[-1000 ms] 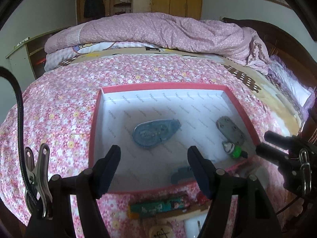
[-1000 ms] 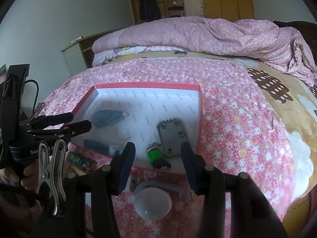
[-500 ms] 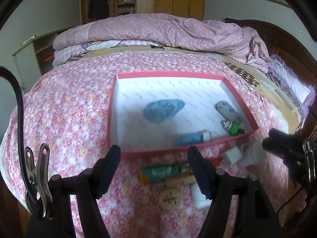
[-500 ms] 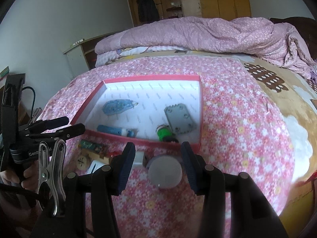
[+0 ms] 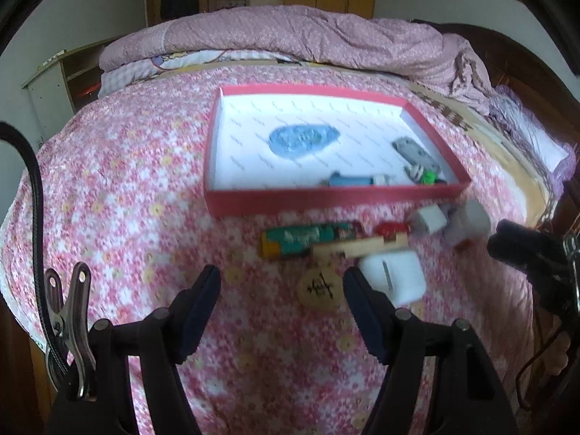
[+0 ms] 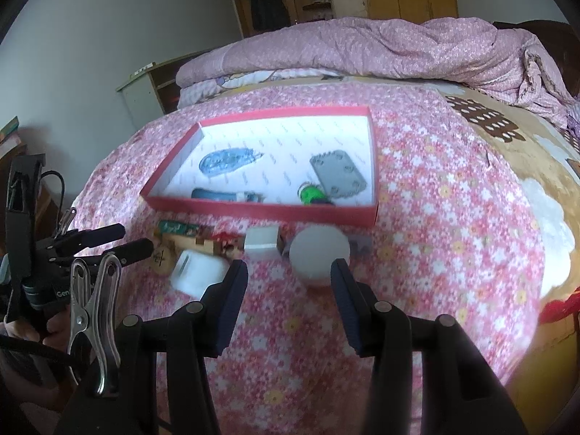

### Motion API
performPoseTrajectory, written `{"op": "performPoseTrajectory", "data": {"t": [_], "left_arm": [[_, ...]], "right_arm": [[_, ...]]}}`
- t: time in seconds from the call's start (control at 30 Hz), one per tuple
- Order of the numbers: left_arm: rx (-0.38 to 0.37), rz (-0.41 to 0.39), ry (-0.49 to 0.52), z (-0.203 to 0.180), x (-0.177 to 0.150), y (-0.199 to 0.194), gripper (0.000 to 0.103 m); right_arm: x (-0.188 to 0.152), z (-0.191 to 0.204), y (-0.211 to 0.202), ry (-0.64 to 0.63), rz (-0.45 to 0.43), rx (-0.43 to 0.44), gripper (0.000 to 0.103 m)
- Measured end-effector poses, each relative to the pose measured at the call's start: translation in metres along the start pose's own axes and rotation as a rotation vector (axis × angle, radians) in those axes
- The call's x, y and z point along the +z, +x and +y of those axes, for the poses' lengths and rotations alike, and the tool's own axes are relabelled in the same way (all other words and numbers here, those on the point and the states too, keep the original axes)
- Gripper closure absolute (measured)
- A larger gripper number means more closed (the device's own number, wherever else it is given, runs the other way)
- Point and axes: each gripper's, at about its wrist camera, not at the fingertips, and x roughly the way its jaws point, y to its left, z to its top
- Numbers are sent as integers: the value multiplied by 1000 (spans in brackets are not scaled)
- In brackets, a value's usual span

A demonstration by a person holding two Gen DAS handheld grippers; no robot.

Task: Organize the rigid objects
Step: 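Withdraw both open grippers from the tray, then grasp the round wooden chess piece with the left gripper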

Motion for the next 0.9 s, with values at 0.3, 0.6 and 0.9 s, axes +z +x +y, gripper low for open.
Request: {"op": "performPoseTrajectory", "data": {"t": [0.3,0.6,0.9], "left_arm": [[13,13,56,-13,-11,9,30],[17,-5,82,-17,-14,23,50],[31,-21,80,-13,-13,20,70]], "right_arm": [[-22,4,7,-6,49,11,54],[-39,5,21,-1,103,13,54],[-43,7,24,-10,93,-2,52]]}}
